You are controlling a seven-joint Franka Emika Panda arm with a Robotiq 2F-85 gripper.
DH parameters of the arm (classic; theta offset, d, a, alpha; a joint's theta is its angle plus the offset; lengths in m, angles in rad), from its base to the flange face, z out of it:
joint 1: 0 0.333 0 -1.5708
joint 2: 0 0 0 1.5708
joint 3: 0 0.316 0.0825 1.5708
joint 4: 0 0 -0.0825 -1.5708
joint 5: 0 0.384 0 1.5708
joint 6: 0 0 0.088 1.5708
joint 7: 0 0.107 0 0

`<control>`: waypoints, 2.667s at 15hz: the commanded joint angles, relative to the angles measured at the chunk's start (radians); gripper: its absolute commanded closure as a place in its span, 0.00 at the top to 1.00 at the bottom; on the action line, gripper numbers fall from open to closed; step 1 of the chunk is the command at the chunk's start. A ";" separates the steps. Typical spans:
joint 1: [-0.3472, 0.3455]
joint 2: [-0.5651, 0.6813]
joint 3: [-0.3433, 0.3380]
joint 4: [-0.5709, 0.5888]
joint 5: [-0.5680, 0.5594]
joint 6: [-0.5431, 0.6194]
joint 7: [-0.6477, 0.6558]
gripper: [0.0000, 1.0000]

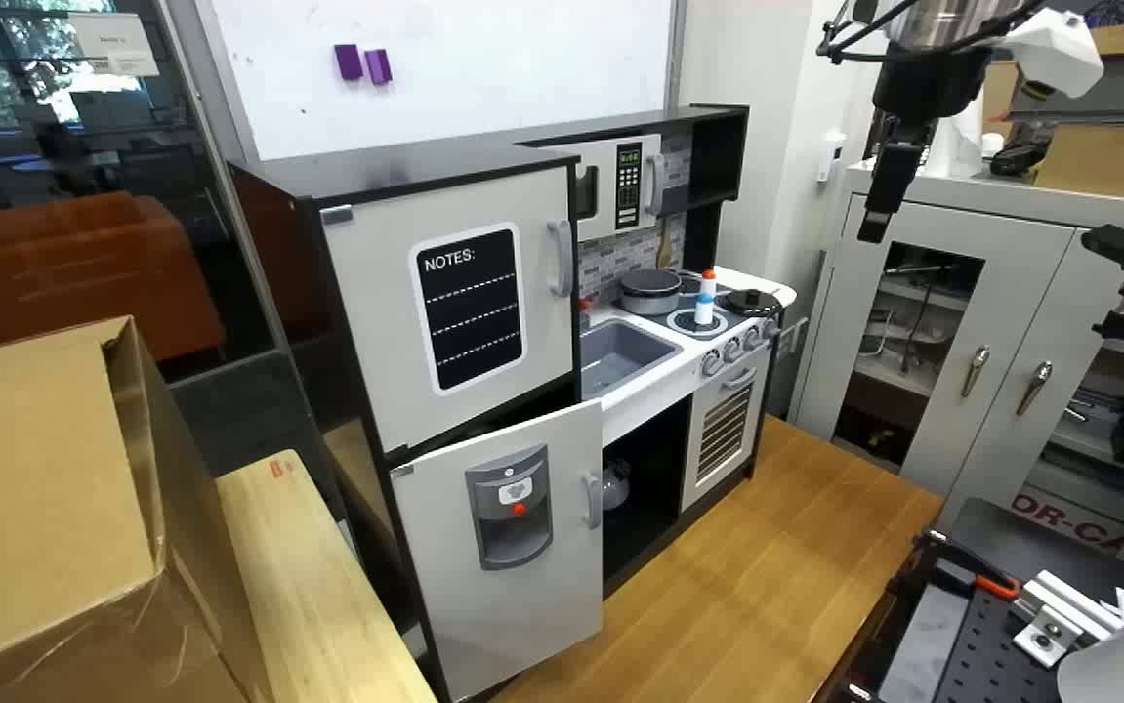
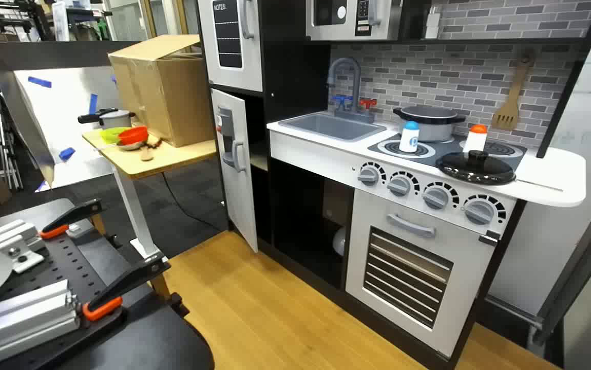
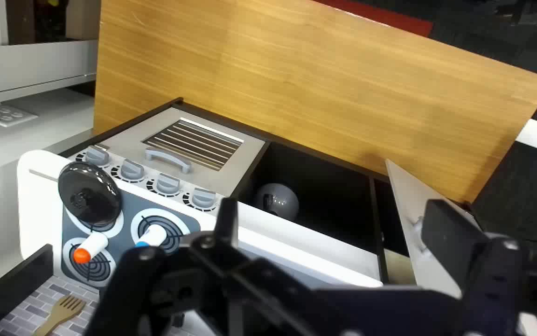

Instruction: Close the microwave door

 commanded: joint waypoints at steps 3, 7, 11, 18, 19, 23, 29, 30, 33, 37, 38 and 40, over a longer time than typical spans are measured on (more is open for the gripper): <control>0.010 0.000 -0.007 0.003 -0.005 -0.005 0.005 1.00; 0.010 0.000 -0.007 0.003 -0.005 -0.005 0.005 1.00; 0.010 0.000 -0.007 0.003 -0.005 -0.005 0.005 1.00; -0.007 0.037 0.040 -0.006 -0.154 0.170 0.028 1.00; -0.013 0.050 0.053 -0.005 -0.194 0.221 0.048 1.00; -0.032 0.174 0.141 0.036 -0.267 0.342 0.245 1.00; 0.008 0.287 0.225 0.112 -0.217 0.301 0.444 1.00; 0.012 0.319 0.239 0.145 -0.208 0.285 0.478 1.00; 0.012 0.352 0.241 0.178 -0.204 0.263 0.499 1.00; 0.011 0.351 0.239 0.178 -0.203 0.262 0.499 1.00; 0.011 0.351 0.239 0.178 -0.203 0.262 0.499 1.00; 0.011 0.351 0.239 0.178 -0.203 0.262 0.499 1.00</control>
